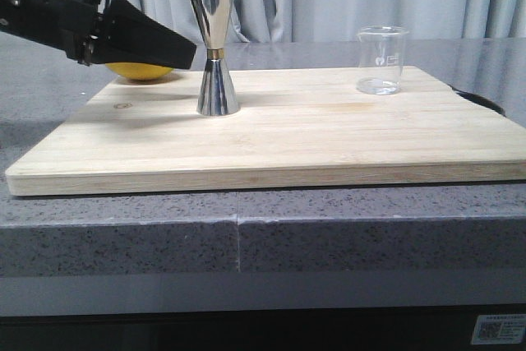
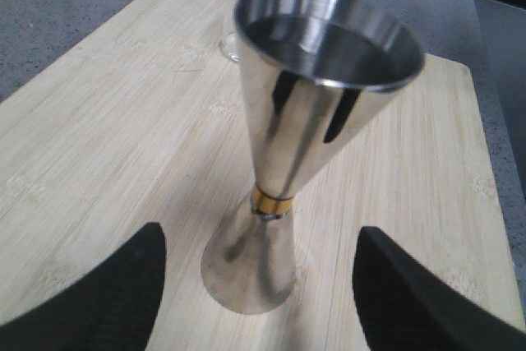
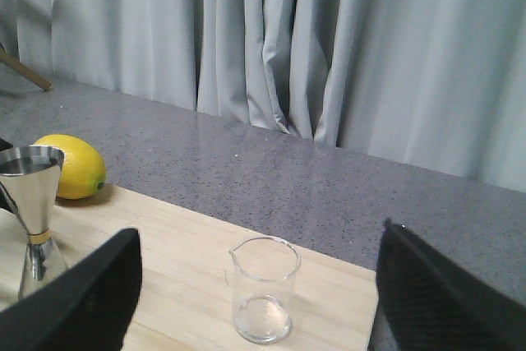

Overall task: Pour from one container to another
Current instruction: 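Open the left gripper and raise it away from the jigger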

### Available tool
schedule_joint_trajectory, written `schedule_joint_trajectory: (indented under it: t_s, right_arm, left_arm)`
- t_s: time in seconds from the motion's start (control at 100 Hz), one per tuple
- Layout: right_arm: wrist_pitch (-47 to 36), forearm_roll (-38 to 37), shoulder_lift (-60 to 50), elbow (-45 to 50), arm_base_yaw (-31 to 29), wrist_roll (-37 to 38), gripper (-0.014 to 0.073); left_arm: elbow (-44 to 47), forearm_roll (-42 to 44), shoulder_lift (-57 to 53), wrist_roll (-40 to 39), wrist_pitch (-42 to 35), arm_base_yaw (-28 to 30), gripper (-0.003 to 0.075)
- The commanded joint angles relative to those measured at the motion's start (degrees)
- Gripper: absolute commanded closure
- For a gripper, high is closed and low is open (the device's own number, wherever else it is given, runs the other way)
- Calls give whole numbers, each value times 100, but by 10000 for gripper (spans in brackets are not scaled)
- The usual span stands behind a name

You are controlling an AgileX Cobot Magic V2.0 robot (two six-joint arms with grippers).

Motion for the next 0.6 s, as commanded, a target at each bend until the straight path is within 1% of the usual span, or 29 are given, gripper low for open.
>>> schedule_joint_trajectory:
  t_s: [0.0, 0.43, 0.59]
  right_arm:
    - [-247, 100, -72, -131, -23, -17, 62]
    - [-247, 100, -72, -131, -23, -17, 62]
    - [-247, 100, -72, -131, -23, -17, 62]
  left_arm:
    - [-160, -251, -400, -69, 321, 26, 265]
    - [-160, -45, -809, -350, 348, 351, 266]
    - [-160, -24, -888, -375, 370, 363, 266]
